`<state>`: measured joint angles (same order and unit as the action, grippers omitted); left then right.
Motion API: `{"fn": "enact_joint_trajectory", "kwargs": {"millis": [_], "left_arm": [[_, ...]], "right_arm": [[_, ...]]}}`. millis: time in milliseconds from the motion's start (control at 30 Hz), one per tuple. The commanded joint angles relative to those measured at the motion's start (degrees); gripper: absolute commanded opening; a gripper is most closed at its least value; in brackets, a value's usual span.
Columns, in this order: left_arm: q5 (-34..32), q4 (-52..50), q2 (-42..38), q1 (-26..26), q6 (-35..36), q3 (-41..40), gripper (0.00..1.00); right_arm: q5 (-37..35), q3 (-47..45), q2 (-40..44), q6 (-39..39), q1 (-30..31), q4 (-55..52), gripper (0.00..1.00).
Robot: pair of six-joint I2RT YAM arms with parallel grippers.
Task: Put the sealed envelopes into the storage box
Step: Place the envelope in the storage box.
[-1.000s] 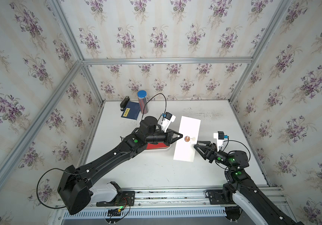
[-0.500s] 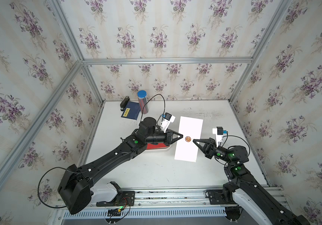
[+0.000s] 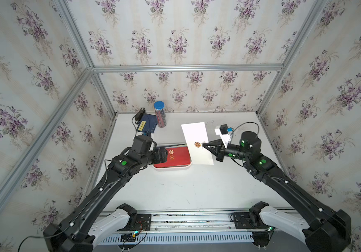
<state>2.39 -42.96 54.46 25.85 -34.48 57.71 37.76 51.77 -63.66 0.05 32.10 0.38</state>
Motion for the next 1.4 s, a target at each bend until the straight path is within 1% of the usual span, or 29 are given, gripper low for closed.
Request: {"fn": "enact_joint_trajectory", "kwargs": {"millis": [0, 133, 267, 300, 333, 433, 533, 733, 900, 1100, 1367], "left_arm": [[-7.8, -7.7, -6.1, -1.2, 3.7, -0.7, 0.96], [-13.6, -11.1, -13.6, -1.2, 7.9, -1.1, 0.98], [-20.2, -13.1, -19.0, -1.2, 10.5, -3.3, 0.99], [-21.6, -13.3, -20.4, -1.2, 10.2, -4.0, 1.0], [-22.0, -12.7, -21.6, -1.2, 9.9, -4.7, 1.0], [-19.5, -8.8, -24.6, -1.2, 11.4, -6.9, 1.0], [-20.4, -8.7, -25.7, -1.1, 11.0, -7.3, 1.0], [-19.8, -9.2, -25.9, -1.1, 10.9, -6.9, 1.0], [-19.5, -9.2, -25.3, -1.1, 11.0, -6.9, 1.0], [-19.3, -9.0, -25.0, -1.1, 11.1, -7.0, 1.0], [-19.1, -9.1, -24.8, -1.1, 11.0, -6.9, 1.0]], "right_arm": [[-6.9, 9.1, -7.7, -20.7, 3.6, -15.9, 0.0], [-8.9, 22.5, -18.6, -32.7, 6.8, -25.2, 0.0], [-12.9, 35.3, -28.9, -43.1, 9.6, -36.5, 0.0], [-13.6, 38.5, -31.6, -45.4, 10.2, -39.7, 0.0], [-14.3, 41.5, -33.9, -46.9, 10.7, -42.2, 0.0], [-15.4, 48.1, -39.6, -49.7, 11.8, -46.8, 0.0], [-17.2, 52.6, -44.1, -51.4, 13.0, -48.9, 0.0], [-18.9, 59.9, -52.0, -52.9, 14.9, -52.5, 0.0], [-19.5, 62.9, -55.0, -53.7, 15.8, -52.7, 0.0], [-21.0, 63.1, -56.2, -55.2, 16.2, -52.9, 0.0], [-22.7, 62.2, -58.0, -55.1, 17.8, -53.6, 0.0]]}}
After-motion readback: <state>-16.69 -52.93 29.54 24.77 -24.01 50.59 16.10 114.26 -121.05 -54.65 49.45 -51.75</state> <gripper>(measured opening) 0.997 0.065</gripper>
